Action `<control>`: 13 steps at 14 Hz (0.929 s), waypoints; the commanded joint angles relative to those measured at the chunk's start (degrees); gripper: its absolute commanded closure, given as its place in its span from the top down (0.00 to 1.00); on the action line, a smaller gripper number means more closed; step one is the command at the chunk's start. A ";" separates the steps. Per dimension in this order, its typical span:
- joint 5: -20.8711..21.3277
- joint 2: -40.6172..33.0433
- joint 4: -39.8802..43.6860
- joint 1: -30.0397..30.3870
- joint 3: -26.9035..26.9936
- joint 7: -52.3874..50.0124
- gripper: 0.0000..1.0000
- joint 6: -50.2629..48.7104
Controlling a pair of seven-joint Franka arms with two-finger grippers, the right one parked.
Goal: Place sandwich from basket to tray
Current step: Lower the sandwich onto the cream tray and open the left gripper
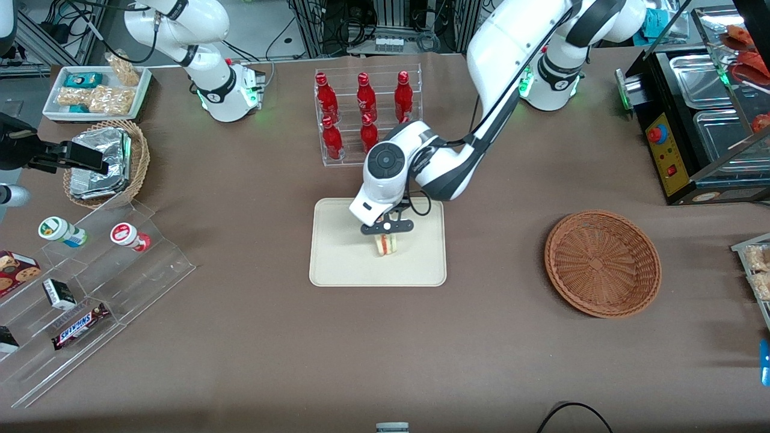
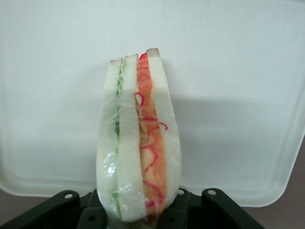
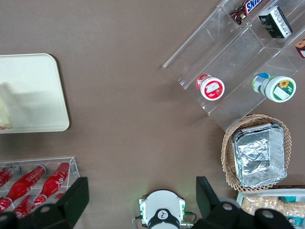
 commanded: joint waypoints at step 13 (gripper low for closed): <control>0.71 -7.81 3.53 -0.07 7.81 -1.00 1.00 -8.81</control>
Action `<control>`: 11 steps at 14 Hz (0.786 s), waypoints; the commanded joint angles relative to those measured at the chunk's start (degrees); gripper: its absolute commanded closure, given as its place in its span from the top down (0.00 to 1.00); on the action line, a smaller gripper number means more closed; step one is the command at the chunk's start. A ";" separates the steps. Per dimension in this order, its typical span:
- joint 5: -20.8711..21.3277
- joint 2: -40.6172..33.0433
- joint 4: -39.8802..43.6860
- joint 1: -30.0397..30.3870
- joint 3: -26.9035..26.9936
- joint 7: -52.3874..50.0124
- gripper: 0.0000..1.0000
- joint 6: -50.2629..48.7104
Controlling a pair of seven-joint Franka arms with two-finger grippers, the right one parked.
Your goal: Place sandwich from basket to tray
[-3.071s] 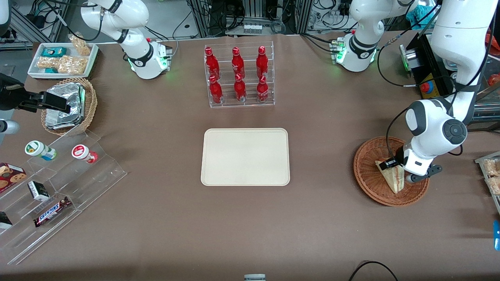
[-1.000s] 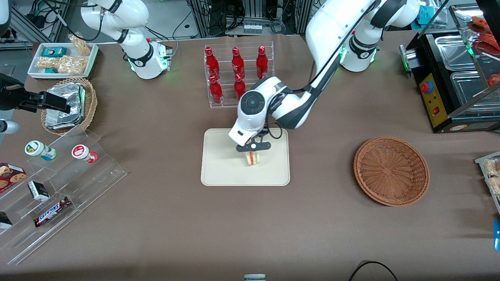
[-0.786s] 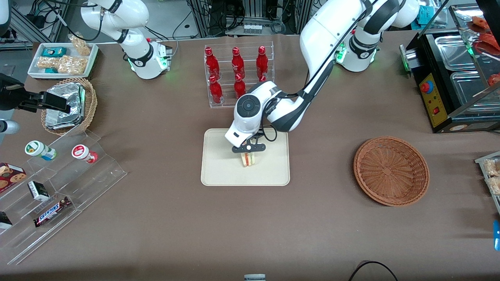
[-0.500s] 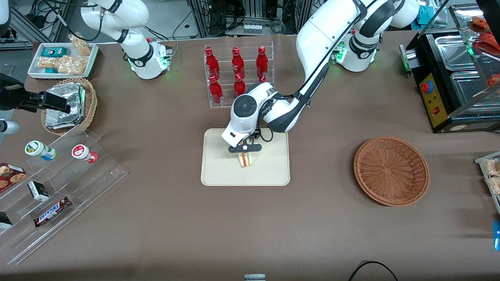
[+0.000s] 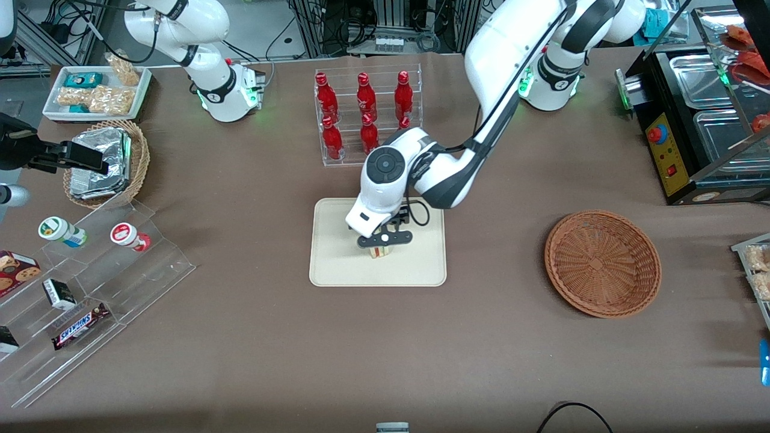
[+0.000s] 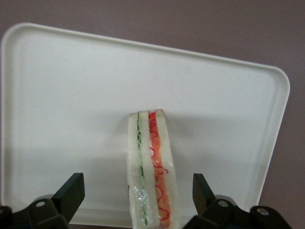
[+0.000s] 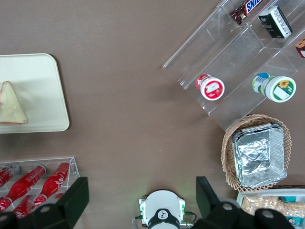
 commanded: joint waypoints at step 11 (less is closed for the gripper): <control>-1.55 -30.68 -10.19 31.32 2.87 34.10 1.00 -38.92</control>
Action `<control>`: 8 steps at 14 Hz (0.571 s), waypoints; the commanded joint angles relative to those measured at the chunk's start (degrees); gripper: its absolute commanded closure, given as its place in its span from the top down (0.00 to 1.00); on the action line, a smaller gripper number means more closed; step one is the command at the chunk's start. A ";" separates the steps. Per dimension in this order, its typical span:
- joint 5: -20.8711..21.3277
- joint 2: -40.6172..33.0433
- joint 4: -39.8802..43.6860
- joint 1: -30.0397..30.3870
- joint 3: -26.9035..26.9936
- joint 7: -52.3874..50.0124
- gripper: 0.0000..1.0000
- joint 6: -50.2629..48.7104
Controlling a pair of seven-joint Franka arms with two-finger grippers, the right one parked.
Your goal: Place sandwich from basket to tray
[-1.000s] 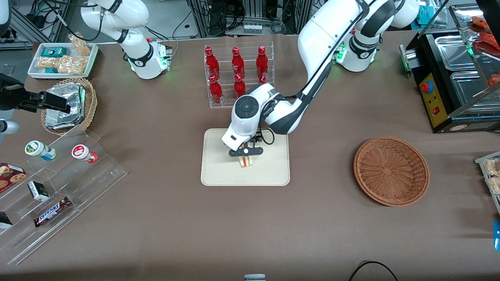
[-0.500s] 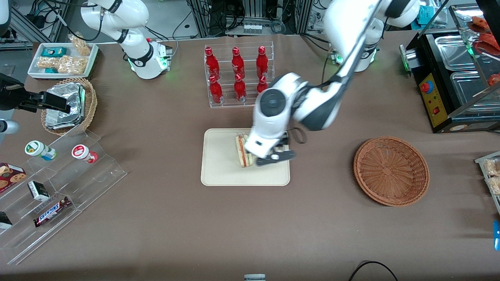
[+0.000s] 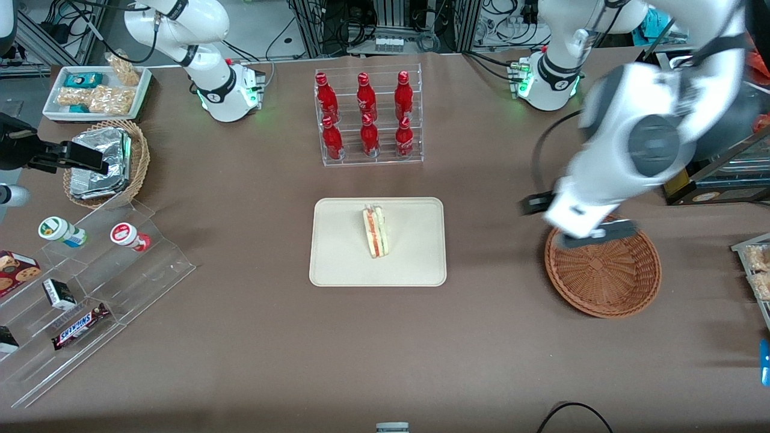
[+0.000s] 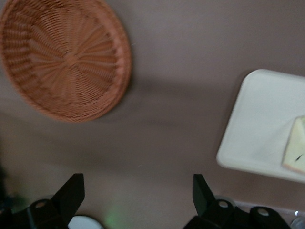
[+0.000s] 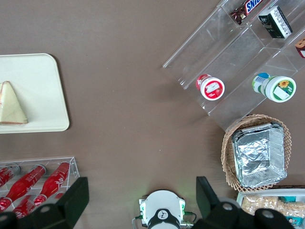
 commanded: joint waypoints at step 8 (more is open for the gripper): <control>-0.14 -3.03 5.40 13.77 -0.81 17.93 1.00 -10.42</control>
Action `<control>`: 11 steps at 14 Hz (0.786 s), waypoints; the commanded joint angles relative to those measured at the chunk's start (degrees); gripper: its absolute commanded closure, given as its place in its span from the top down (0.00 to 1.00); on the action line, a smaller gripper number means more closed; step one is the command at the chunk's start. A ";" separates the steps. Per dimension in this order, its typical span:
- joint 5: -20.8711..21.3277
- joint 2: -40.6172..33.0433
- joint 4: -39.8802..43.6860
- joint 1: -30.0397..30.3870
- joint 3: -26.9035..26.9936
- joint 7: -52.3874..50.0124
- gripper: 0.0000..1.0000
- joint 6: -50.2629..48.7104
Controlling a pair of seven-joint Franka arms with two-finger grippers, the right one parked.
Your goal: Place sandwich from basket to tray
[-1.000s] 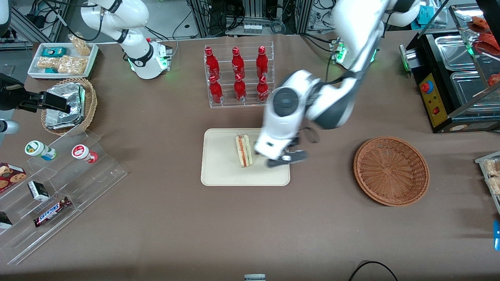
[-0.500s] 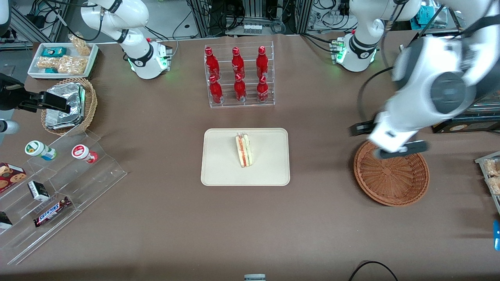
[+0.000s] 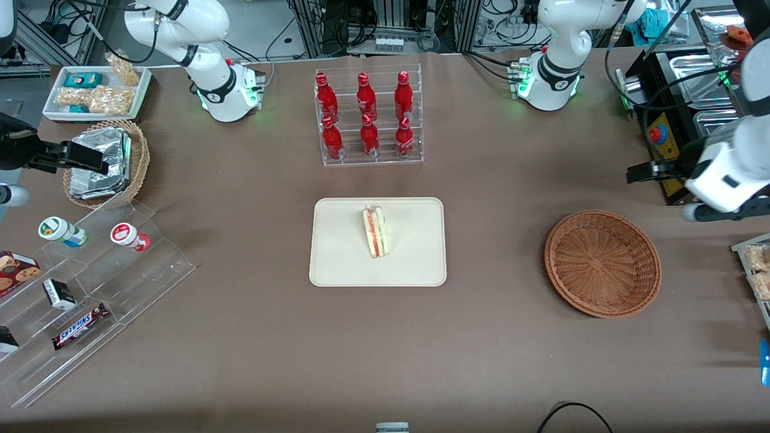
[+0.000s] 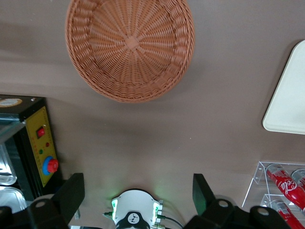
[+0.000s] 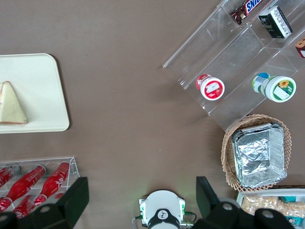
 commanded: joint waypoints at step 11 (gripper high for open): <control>1.78 0.45 3.79 -2.65 -2.55 -8.43 1.00 -2.92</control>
